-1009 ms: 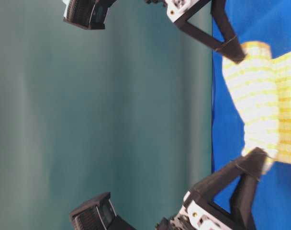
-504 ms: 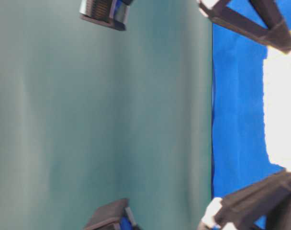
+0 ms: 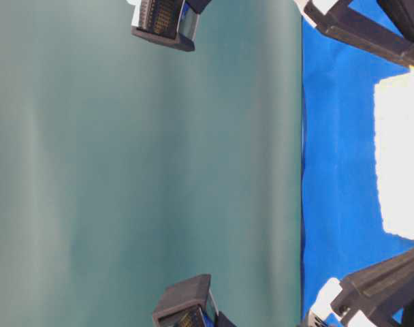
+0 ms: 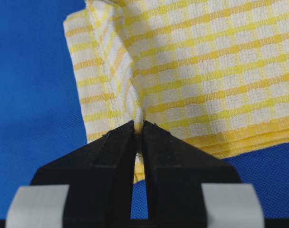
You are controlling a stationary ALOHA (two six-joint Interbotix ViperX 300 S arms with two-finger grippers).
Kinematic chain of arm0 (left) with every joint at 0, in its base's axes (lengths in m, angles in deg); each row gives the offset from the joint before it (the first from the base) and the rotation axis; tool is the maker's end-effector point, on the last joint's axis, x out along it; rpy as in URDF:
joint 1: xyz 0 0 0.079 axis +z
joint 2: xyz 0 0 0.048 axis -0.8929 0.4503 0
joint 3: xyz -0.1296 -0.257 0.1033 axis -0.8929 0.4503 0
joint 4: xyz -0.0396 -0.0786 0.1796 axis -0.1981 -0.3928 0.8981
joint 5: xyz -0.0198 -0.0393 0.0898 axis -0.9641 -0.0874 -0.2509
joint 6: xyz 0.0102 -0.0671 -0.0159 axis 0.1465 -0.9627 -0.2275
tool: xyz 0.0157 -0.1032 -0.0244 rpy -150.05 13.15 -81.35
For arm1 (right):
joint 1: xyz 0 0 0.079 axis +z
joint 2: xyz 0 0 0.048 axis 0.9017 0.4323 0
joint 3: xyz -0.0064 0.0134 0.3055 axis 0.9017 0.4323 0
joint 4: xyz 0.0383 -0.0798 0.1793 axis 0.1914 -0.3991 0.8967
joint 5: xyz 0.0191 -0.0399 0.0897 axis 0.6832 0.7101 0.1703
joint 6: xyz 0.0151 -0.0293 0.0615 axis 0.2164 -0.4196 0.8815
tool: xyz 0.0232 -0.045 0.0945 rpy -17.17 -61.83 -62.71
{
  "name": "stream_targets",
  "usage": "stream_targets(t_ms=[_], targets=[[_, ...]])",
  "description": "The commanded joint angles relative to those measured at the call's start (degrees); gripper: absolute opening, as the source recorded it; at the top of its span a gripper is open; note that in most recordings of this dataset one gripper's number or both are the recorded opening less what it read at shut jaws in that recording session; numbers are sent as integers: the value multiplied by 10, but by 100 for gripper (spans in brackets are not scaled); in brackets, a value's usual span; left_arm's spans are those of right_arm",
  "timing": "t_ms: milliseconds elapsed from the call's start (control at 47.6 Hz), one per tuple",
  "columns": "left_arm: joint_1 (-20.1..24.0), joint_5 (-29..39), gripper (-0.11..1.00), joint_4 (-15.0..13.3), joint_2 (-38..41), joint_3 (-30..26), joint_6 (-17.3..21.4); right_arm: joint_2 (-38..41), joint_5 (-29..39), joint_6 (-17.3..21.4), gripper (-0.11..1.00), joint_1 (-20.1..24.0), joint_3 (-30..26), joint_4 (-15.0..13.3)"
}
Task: Fold the yellow towel.
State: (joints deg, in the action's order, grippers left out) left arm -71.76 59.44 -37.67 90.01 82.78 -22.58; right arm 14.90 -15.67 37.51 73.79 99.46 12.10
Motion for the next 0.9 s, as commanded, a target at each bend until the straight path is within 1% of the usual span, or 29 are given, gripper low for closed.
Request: stream_targets(t_ms=[0, 105, 168, 210, 252, 336, 378, 399, 420, 462, 588, 883], targets=[[2, -5, 4, -2, -8, -11, 1, -6, -6, 0, 4, 2, -12, 2], [2, -4, 4, -1, -11, -13, 1, -7, -5, -1, 5, 2, -13, 2], [2, -3, 7, -1, -17, -13, 2, -10, -6, -3, 14, 2, -12, 2], [2, 3, 15, -1, -25, -13, 2, -15, -6, -5, 24, 2, -12, 2], [2, 6, 25, -1, -35, -13, 2, -22, -6, -7, 38, 2, -11, 1], [2, 21, 51, -1, -61, -9, 4, -46, -6, -11, 61, 1, -4, -1], [2, 32, 63, -1, -75, -7, 4, -64, -6, -15, 69, 0, 3, -2], [2, 40, 67, -1, -82, -5, 6, -73, -6, -18, 71, 0, 5, -2], [2, 47, 72, -1, -90, -4, 6, -81, -6, -21, 72, 0, 8, -2], [2, 62, 73, -1, -104, 0, 7, -98, -5, -26, 71, -1, 14, -2], [2, 96, 67, -1, -153, 15, 7, -153, -4, -46, 67, -4, 33, -3], [4, 103, 65, -1, -279, 79, 9, -304, 12, -106, 66, -21, 98, -2]])
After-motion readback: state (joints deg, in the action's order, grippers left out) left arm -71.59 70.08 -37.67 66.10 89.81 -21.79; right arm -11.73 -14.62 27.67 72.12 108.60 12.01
